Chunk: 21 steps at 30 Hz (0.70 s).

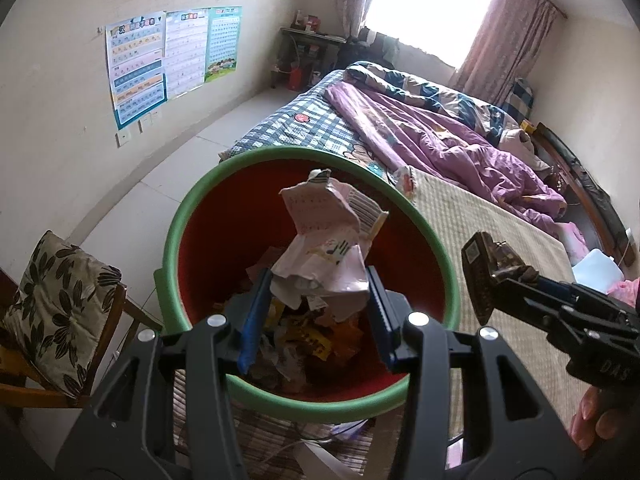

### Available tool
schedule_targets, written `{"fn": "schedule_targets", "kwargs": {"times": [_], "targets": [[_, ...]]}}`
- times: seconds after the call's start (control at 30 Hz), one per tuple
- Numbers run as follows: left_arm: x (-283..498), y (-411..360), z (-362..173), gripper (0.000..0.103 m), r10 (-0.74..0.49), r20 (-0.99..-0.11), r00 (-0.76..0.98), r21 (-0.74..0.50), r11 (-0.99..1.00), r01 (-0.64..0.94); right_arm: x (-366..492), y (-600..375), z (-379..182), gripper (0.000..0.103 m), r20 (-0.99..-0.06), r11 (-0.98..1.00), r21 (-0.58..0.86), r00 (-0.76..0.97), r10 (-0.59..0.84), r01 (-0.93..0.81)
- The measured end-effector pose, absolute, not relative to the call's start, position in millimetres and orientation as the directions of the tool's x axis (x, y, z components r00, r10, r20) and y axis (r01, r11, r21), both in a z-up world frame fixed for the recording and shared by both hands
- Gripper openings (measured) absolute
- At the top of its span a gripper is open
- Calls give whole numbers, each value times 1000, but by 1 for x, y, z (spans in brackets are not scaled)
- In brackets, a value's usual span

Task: Collect trash
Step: 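Carry the pink and brown wrappers over the bucket with both tools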

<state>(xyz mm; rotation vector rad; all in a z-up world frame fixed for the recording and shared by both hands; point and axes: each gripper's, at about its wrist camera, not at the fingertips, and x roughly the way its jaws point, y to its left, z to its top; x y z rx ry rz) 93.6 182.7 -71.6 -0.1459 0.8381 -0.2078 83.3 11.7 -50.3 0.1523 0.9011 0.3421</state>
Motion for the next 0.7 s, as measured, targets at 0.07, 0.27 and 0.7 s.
{"fn": "schedule_targets", "kwargs": {"times": [0.07, 0.27, 0.7], "targets": [[95, 183, -73, 44, -238, -723, 648, -208, 970, 124, 85, 14, -51, 45, -740, 935, 273, 571, 355, -228], [97, 182, -74, 44, -239, -728, 643, -206, 970, 126, 87, 19, -52, 45, -742, 935, 271, 569, 355, -230], [104, 182, -79, 44, -238, -737, 632, -203, 971, 129, 92, 23, -54, 45, -746, 935, 274, 564, 355, -225]]}}
